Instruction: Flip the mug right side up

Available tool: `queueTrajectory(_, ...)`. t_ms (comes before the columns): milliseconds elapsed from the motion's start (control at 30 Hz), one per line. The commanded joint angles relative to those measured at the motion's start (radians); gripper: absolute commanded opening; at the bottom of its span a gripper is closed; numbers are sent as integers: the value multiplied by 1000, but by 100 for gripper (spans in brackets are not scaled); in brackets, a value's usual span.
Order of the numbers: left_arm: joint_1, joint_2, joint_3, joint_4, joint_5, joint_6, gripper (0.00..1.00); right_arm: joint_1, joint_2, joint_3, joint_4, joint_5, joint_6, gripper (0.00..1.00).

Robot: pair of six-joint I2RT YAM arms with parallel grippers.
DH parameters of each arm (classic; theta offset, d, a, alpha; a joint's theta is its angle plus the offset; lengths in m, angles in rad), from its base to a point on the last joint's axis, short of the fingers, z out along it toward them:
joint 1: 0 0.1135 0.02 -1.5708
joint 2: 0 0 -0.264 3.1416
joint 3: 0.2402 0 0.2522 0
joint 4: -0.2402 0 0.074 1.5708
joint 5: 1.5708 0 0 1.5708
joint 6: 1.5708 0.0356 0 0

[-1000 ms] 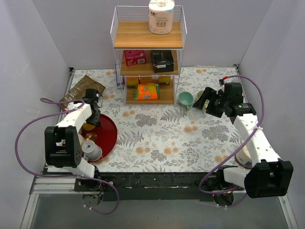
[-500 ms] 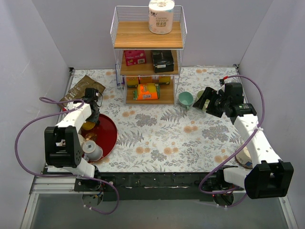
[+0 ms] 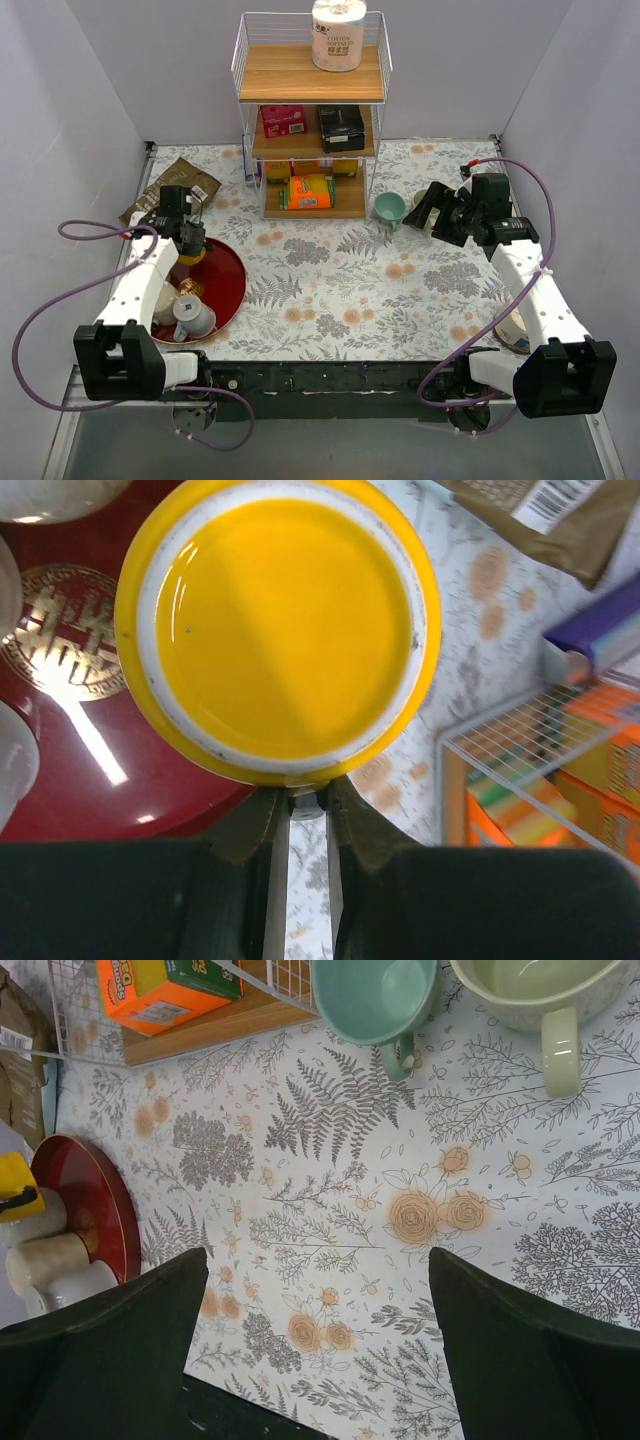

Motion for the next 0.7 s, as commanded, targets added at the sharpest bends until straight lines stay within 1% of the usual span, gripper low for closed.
queueTrajectory(0,7,-118,42,33,77,-62,0,2,-20,49,20,-53,4,99)
queueTrajectory(33,7,-149,37,69,141,-45,0,3,-20,54,11,-59,1,98)
queueTrajectory(100,7,-174,29,115,217,-32,0,2,-18,62,12,-85,2,99)
queueTrajectory(133,7,-186,25,172,300,-9,0,3,-18,59,25,-111,1,99)
queueTrajectory(200,7,-198,23,218,398,5,0,3,-14,57,60,-200,10,99)
queueTrajectory(233,7,-200,25,269,438,16,0,6,-9,43,83,-235,33,99)
queueTrajectory(267,-2,-201,29,289,504,31,0,11,-7,36,128,-269,47,98)
queueTrajectory(300,-9,-203,29,315,535,44,0,14,-4,26,152,-333,61,99)
queueTrajectory(333,-10,-204,32,368,576,50,0,19,-3,19,178,-364,88,99)
queueTrajectory(400,-16,-203,34,424,684,64,0,36,2,5,248,-442,119,99)
queueTrajectory(433,-16,-200,37,479,719,65,0,43,5,0,294,-464,151,98)
queueTrajectory(533,-38,-200,51,560,791,62,0,80,8,-1,359,-514,214,98)
queueTrajectory(600,-59,-200,63,588,819,62,0,108,8,-3,383,-531,252,98)
queueTrajectory(667,-81,-203,81,581,825,47,0,140,3,-12,425,-539,324,98)
